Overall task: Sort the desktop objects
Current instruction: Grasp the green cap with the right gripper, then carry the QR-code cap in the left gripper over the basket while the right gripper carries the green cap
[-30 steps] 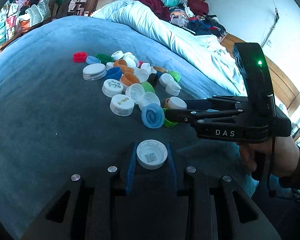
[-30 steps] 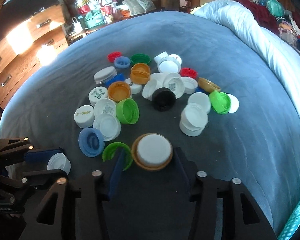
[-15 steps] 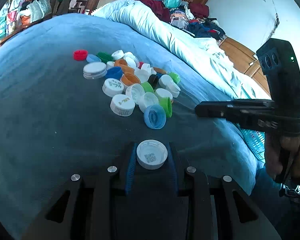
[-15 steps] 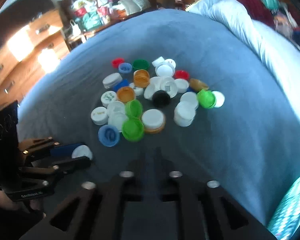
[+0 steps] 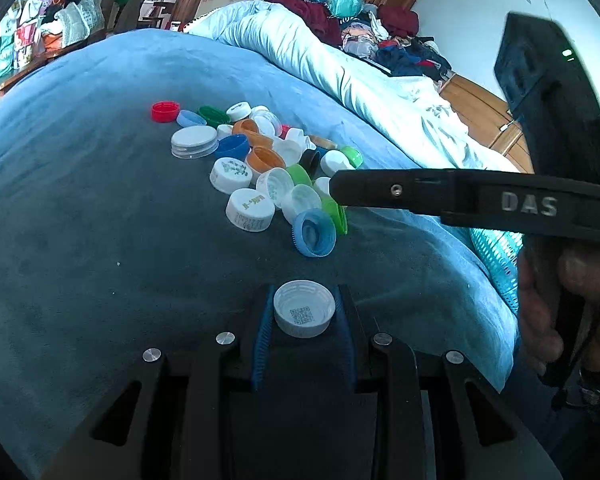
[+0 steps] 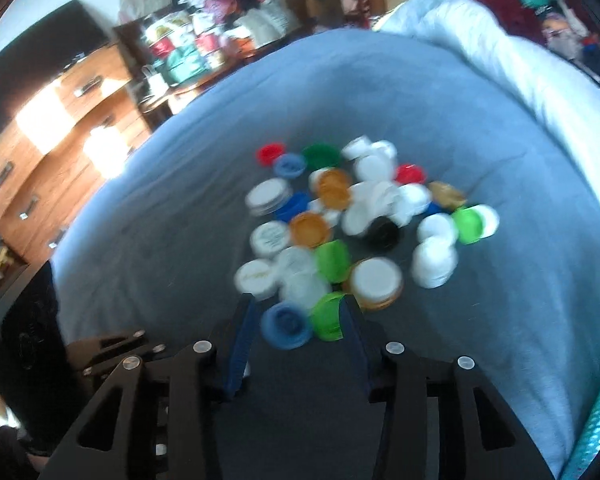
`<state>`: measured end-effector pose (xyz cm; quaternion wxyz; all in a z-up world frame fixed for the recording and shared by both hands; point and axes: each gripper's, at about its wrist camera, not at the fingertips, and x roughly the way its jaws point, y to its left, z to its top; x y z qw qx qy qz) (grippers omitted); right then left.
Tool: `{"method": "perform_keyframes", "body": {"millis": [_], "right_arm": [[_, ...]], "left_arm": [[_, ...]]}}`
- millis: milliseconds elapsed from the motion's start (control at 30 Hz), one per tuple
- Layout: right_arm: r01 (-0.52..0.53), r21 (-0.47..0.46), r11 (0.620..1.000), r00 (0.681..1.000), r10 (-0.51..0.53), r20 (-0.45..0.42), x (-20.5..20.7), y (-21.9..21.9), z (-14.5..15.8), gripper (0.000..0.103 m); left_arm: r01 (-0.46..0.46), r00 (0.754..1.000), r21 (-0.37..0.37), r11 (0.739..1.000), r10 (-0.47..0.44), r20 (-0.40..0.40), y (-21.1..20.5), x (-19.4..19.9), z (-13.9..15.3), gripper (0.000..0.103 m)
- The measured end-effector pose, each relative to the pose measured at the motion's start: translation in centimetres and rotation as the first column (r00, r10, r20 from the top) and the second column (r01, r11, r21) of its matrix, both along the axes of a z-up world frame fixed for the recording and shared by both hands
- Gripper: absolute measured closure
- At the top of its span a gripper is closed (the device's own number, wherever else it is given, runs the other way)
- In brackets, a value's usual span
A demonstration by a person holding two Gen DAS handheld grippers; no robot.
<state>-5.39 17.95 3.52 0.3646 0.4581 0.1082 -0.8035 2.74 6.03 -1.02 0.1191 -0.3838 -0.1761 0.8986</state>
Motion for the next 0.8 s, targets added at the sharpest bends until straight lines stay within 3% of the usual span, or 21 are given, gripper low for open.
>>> {"method": "perform_keyframes", "body": {"millis": [167,200,333,600,800], "right_arm": [[0.007,0.015,1.0,0.997,-0.008,0.079,-1.6,0.5,-2.4,0.052],[0.011,0.01,1.0,0.996,-0.012,0.083,-1.7,0.7,-2.7,0.06],[0.037,-0.046,0.998,0.994,-0.032,0.104,-1.7,1.9,-2.9,0.071],[0.049,-0.081,0.996,0.999,-0.049,-0.005,0.7,4.5,1.7,0.071],[0.05,-0.07,0.996,0.994,-0.057,-0.097,3.3,7.2,5.0,0.071]], "left_arm": [[0.002,1.0,0.003,1.0,-0.002,0.0,-0.1,0.0,-0.1,0.077],[0.003,1.0,0.002,1.0,-0.003,0.0,-0.1,0.1,-0.1,0.077],[0.004,1.0,0.001,1.0,-0.004,0.002,-0.1,0.0,-0.1,0.077],[-0.017,1.0,-0.061,0.998,0.016,-0.013,0.6,0.3,0.9,0.078],[-0.061,0.997,-0.127,0.99,0.053,-0.062,1.1,0.2,4.3,0.078]]}}
